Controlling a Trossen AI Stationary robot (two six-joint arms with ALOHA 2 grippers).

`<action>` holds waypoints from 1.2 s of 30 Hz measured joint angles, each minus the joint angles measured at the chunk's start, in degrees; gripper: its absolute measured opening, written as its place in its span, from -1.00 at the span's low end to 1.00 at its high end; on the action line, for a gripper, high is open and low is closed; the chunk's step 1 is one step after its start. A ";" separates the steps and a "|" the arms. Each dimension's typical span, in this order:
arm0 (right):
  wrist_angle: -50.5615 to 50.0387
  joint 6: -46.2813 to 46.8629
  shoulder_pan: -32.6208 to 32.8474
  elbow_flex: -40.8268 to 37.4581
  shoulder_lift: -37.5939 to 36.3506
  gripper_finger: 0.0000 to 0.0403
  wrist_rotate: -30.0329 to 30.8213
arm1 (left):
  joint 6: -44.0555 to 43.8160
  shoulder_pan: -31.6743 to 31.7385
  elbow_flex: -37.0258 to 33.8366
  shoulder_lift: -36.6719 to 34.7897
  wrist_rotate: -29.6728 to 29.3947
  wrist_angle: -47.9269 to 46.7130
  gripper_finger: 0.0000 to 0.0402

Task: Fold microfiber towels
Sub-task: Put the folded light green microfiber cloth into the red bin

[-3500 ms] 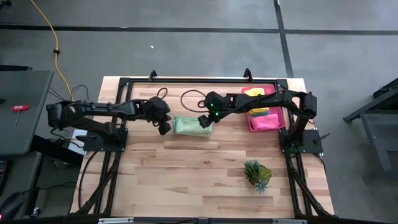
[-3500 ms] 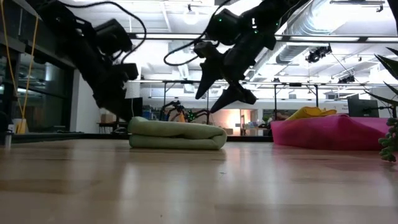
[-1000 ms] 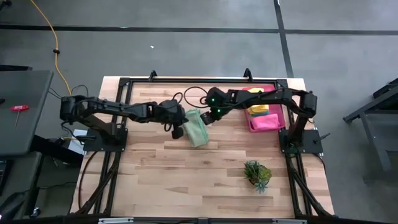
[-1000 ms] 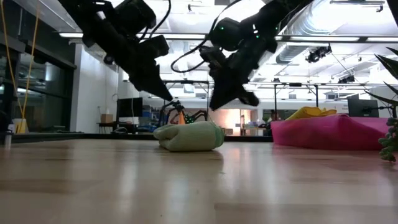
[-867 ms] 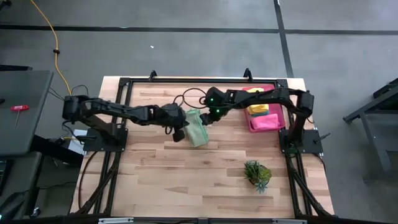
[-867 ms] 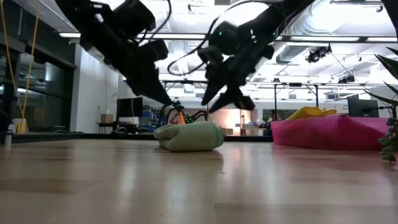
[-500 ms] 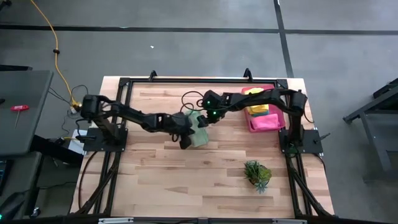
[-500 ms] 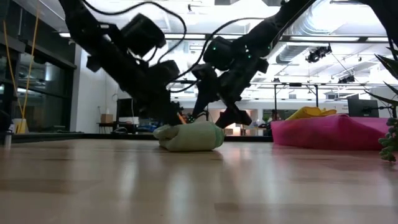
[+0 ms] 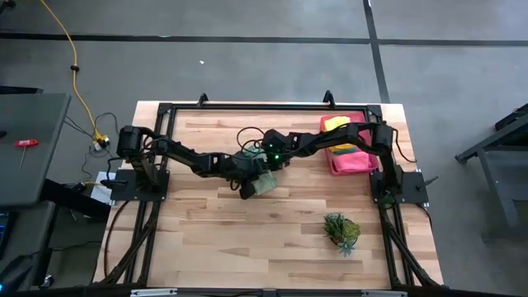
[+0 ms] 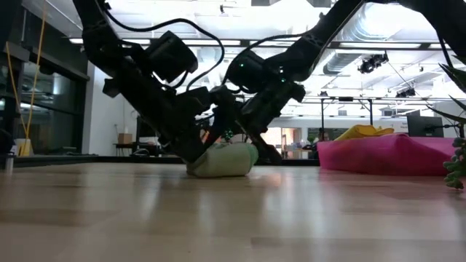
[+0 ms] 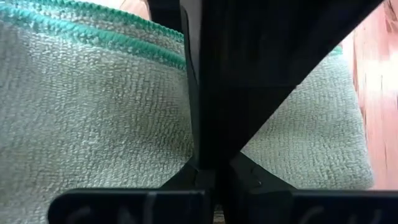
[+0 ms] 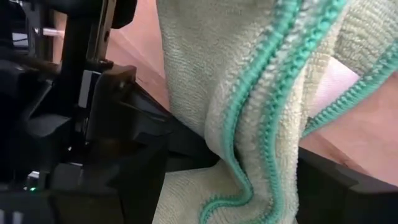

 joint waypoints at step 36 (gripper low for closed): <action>-5.39 -0.75 -2.89 -0.11 -1.77 0.40 1.40 | 0.07 0.20 -0.10 0.24 1.34 0.55 -1.00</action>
